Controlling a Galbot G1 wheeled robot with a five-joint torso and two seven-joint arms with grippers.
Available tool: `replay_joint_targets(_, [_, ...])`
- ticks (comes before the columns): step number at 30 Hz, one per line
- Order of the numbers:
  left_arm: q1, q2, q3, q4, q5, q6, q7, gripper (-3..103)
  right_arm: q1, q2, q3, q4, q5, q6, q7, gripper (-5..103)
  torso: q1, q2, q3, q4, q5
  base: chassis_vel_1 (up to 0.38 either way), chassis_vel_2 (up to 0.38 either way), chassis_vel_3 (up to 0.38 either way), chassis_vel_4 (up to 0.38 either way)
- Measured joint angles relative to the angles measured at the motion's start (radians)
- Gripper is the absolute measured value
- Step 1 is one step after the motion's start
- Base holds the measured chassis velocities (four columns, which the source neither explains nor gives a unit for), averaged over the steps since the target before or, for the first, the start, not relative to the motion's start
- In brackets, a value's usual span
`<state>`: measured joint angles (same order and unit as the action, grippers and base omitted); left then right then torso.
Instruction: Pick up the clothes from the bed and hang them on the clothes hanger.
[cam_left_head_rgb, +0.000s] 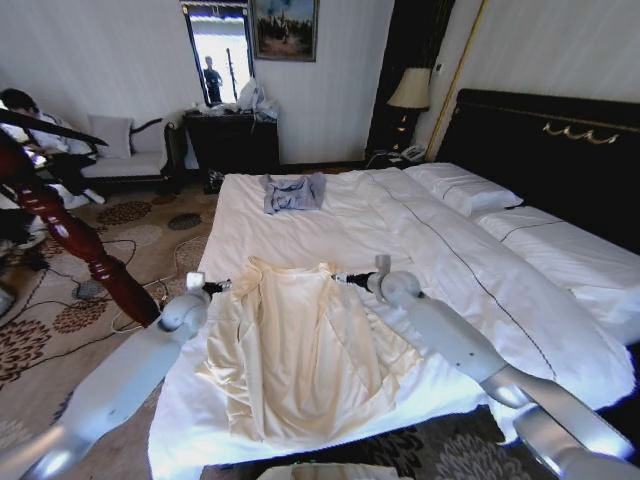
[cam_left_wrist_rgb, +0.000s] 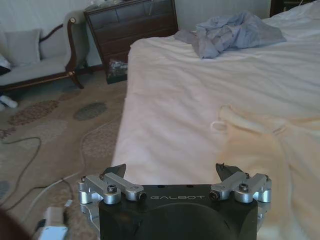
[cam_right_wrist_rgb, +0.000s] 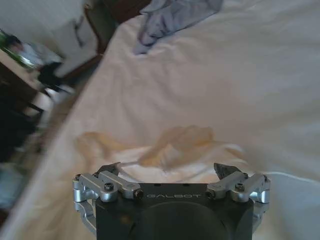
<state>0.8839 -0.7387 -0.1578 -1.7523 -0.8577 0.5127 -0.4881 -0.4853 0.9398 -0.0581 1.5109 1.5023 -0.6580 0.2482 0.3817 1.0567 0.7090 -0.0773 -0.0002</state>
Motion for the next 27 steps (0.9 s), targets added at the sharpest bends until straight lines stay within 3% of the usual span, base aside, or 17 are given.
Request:
replay_joint_targets(2, [0.054, 0.019, -0.045, -0.038, 0.017, -0.004, 0.005, 100, -0.021, -0.018, 0.026, 0.034, 0.05, -0.008, -0.015, 100, 0.0, 0.0, 0.0, -0.0004, -0.0001, 0.0, 0.0, 0.0, 0.0])
replay_joint_targets(4, [0.089, 0.028, -0.08, -0.063, 0.029, -0.008, 0.011, 100, -0.035, -0.025, 0.032, 0.049, 0.03, 0.012, -0.021, 100, 0.0, 0.0, 0.0, -0.0007, -0.0004, 0.0, 0.0, 0.0, 0.0])
replay_joint_targets(6, [0.151, 0.044, -0.145, -0.109, 0.038, -0.013, 0.017, 100, -0.054, -0.028, 0.015, 0.039, -0.199, 0.1, -0.037, 100, 0.0, 0.0, 0.0, -0.0006, 0.0006, 0.0, 0.0, 0.0, 0.0])
replay_joint_targets(7, [0.151, 0.044, -0.145, -0.109, 0.038, -0.013, 0.017, 100, -0.054, -0.028, 0.015, 0.039, -0.199, 0.1, -0.037, 100, 0.0, 0.0, 0.0, -0.0006, 0.0006, 0.0, 0.0, 0.0, 0.0])
replay_joint_targets(9, [0.196, 0.058, -0.192, -0.146, 0.039, -0.014, 0.02, 100, -0.059, -0.041, -0.006, 0.026, -0.401, 0.142, -0.061, 100, 0.0, 0.0, 0.0, -0.0003, 0.0005, 0.0, 0.0, 0.0, 0.0])
replay_joint_targets(10, [0.222, 0.065, -0.22, -0.169, 0.041, -0.016, 0.02, 100, -0.063, -0.05, -0.008, 0.034, -0.44, 0.15, -0.065, 100, 0.0, 0.0, 0.0, -0.0005, 0.0004, 0.0, 0.0, 0.0, 0.0])
replay_joint_targets(16, [0.326, 0.072, -0.319, -0.245, 0.048, -0.031, 0.019, 100, -0.104, -0.081, 0.038, 0.114, -0.449, 0.17, -0.07, 100, 0.0, 0.0, 0.0, -0.0002, 0.0003, 0.0, 0.0, 0.0, 0.0])
replay_joint_targets(20, [0.444, 0.06, -0.412, -0.32, 0.056, -0.078, 0.02, 100, -0.207, -0.133, 0.133, 0.228, -0.491, 0.225, -0.077, 100, 0.0, 0.0, 0.0, -0.0005, 0.0003, 0.0, 0.0, 0.0, 0.0])
replay_joint_targets(22, [0.539, 0.045, -0.501, -0.379, 0.071, -0.12, 0.039, 100, -0.321, -0.172, 0.232, 0.318, -0.517, 0.248, -0.078, 100, 0.0, 0.0, 0.0, -0.0004, 0.0004, 0.0, 0.0, 0.0, 0.0])
replay_joint_targets(25, [0.595, 0.032, -0.56, -0.418, 0.082, -0.146, 0.055, 100, -0.402, -0.196, 0.311, 0.37, -0.538, 0.254, -0.08, 100, 0.0, 0.0, 0.0, -0.0007, 0.0008, 0.0, 0.0, 0.0, 0.0])
replay_joint_targets(27, [0.685, 0.001, -0.651, -0.491, 0.094, -0.184, 0.078, 100, -0.524, -0.225, 0.443, 0.455, -0.568, 0.265, -0.087, 100, 0.0, 0.0, 0.0, -0.0008, 0.0004, 0.0, 0.0, 0.0, 0.0])
